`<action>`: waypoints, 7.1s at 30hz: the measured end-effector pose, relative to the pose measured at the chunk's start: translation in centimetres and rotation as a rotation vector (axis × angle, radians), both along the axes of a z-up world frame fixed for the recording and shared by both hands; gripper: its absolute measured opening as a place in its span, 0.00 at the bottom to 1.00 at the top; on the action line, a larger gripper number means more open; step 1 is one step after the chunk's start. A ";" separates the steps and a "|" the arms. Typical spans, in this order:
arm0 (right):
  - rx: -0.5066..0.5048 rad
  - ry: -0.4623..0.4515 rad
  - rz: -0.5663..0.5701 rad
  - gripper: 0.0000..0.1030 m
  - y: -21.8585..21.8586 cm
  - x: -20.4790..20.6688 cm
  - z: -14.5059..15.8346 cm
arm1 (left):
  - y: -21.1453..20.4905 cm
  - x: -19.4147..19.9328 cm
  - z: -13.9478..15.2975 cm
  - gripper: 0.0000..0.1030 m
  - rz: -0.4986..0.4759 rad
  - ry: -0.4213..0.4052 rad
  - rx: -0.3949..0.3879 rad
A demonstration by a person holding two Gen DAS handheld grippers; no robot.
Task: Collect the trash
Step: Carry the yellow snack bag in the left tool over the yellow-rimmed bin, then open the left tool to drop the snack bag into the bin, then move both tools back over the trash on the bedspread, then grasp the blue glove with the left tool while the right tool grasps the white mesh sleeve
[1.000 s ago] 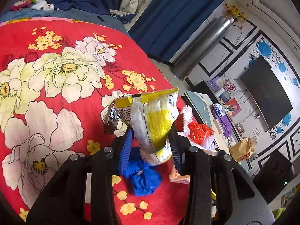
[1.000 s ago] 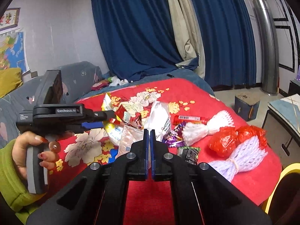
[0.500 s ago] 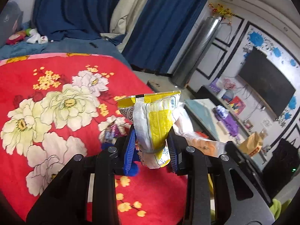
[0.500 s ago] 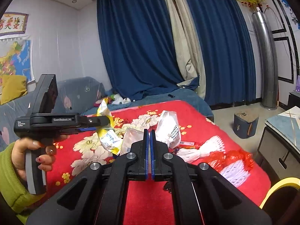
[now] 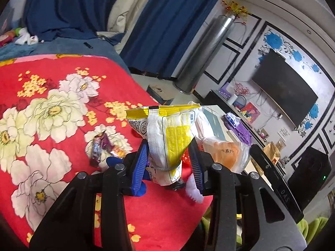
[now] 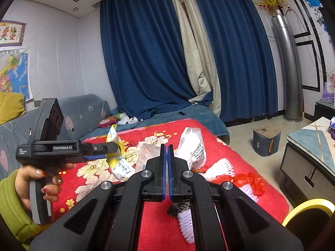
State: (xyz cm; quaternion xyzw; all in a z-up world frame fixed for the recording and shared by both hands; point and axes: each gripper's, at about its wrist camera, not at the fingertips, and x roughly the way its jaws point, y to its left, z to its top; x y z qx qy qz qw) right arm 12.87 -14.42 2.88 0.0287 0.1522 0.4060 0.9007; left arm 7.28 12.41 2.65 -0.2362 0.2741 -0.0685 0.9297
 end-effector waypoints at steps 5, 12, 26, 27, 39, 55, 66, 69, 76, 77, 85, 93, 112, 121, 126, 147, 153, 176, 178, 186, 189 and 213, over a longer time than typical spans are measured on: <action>0.005 -0.012 -0.022 0.02 -1.2 0.2 0.5 | -1.1 0.4 0.1 0.31 -0.036 -0.019 0.016; 0.013 -0.016 -0.053 0.02 -3.1 0.5 1.0 | -4.2 1.4 0.4 0.31 -0.154 -0.063 0.097; 0.039 0.020 -0.136 0.02 -6.7 2.1 0.6 | -9.1 4.9 -1.8 0.05 -0.206 -0.019 0.335; 0.040 0.018 -0.144 0.02 -7.0 2.3 0.7 | -9.3 5.0 -2.2 0.23 -0.208 -0.007 0.341; 0.084 0.000 -0.276 0.02 -14.0 2.9 1.2 | -13.1 8.2 -5.8 0.70 -0.273 0.107 0.419; 0.151 0.046 -0.460 0.02 -23.0 2.9 -0.7 | -13.0 13.8 -8.4 0.13 -0.221 0.301 0.356; 0.100 0.165 -0.514 0.02 -25.5 3.6 -4.5 | -15.9 11.0 -1.2 0.12 -0.268 0.101 0.308; 0.071 0.195 -0.516 0.02 -25.3 3.6 -5.5 | -18.1 11.0 -0.1 0.12 -0.314 0.060 0.300; -0.002 0.215 -0.522 0.02 -25.2 3.1 -6.9 | -24.1 11.9 -1.5 0.12 -0.434 0.051 0.253; -0.012 0.221 -0.523 0.02 -25.3 3.1 -7.2 | -24.7 12.1 -1.8 0.12 -0.445 0.055 0.246; -0.087 0.317 -0.556 0.02 -27.5 2.6 -10.6 | -31.0 13.1 -6.5 0.12 -0.556 0.116 0.189; -0.080 0.422 -0.584 0.03 -29.6 2.5 -13.3 | -35.5 13.1 -10.8 0.12 -0.649 0.191 0.228; -0.095 0.312 -0.639 0.58 -28.6 1.3 -10.0 | -30.7 10.8 -8.4 0.89 -0.509 0.100 0.249; -0.069 0.287 -0.575 0.71 -25.6 1.2 -7.0 | -25.8 9.4 -5.9 0.89 -0.351 0.040 0.253; -0.079 0.283 -0.544 0.71 -23.5 1.3 -6.0 | -23.1 8.4 -4.9 0.89 -0.280 0.014 0.258; -0.161 0.195 -0.274 0.77 -9.7 0.5 -2.9 | -13.4 4.8 -2.6 0.89 -0.041 -0.047 0.339; -0.170 0.199 -0.222 0.78 -6.4 1.3 -2.9 | -10.5 4.2 -3.1 0.89 0.005 -0.025 0.342; -0.117 0.478 -0.347 0.81 -4.3 9.0 -9.1 | -6.8 5.6 -8.4 0.88 -0.028 0.146 0.237; -0.111 0.507 -0.346 0.81 -4.5 9.5 -9.7 | -6.8 5.8 -8.8 0.81 -0.036 0.155 0.228; -0.052 0.623 -0.275 0.59 -5.0 10.5 -12.4 | -6.6 6.3 -9.7 0.64 -0.060 0.181 0.176; -0.032 0.627 -0.240 0.48 -5.1 10.4 -12.8 | -6.5 6.4 -10.0 0.60 -0.066 0.192 0.161; -0.128 0.498 -0.123 0.19 -3.3 6.8 -9.9 | -6.0 6.1 -10.0 0.10 -0.101 0.223 0.119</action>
